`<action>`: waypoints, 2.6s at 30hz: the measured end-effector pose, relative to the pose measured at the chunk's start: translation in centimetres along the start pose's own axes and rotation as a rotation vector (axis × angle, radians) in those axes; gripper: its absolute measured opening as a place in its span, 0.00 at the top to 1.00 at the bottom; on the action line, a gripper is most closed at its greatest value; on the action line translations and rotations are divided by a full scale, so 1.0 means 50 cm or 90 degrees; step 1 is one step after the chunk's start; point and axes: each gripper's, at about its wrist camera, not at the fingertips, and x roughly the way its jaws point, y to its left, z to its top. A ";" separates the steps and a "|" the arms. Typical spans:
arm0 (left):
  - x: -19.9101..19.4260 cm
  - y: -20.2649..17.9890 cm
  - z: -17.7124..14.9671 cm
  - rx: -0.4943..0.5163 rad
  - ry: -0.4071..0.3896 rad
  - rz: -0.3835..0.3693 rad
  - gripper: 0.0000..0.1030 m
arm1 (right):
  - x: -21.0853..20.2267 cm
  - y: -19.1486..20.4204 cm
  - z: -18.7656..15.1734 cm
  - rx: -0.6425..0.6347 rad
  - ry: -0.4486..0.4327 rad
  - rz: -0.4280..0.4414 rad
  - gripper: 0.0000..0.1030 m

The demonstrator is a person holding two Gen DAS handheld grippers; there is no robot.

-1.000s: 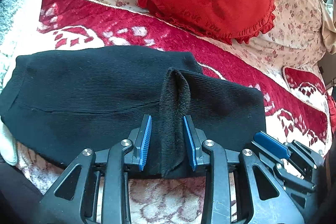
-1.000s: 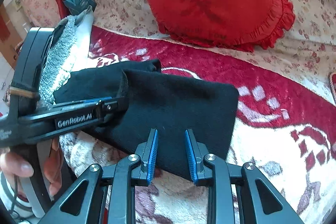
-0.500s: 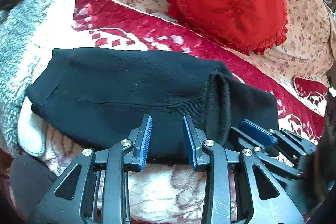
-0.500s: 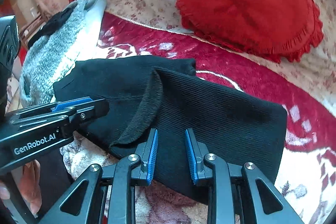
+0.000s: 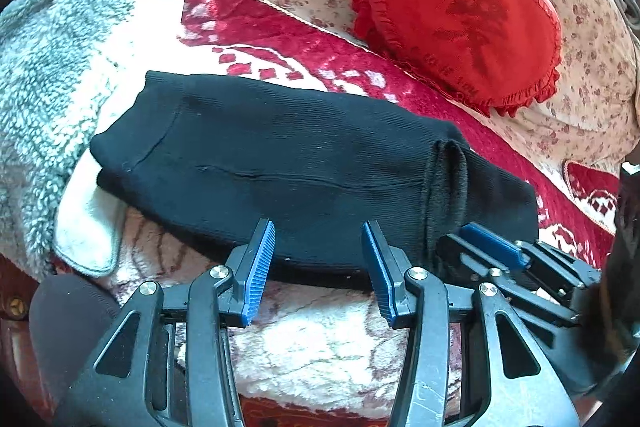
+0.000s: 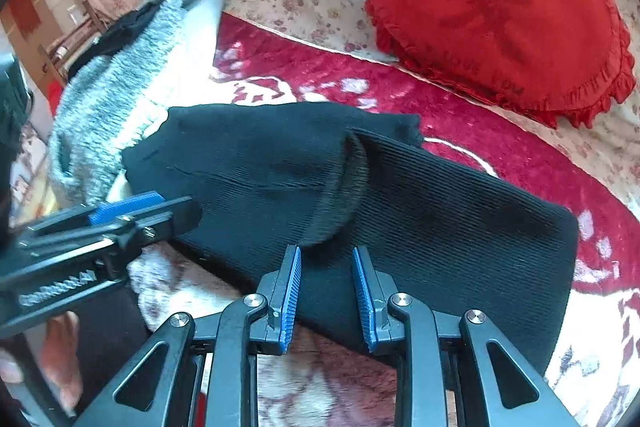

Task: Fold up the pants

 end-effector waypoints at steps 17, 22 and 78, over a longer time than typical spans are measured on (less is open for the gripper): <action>-0.015 0.101 -0.001 -0.083 0.012 0.002 0.47 | 0.023 0.071 0.047 -0.033 0.002 0.026 0.69; -0.025 0.159 -0.010 -0.151 0.008 -0.015 0.47 | 0.040 0.096 0.067 -0.054 0.007 0.035 0.62; 0.024 -0.089 -0.021 0.125 -0.095 -0.078 0.84 | -0.055 -0.074 0.157 0.170 -0.117 0.250 0.49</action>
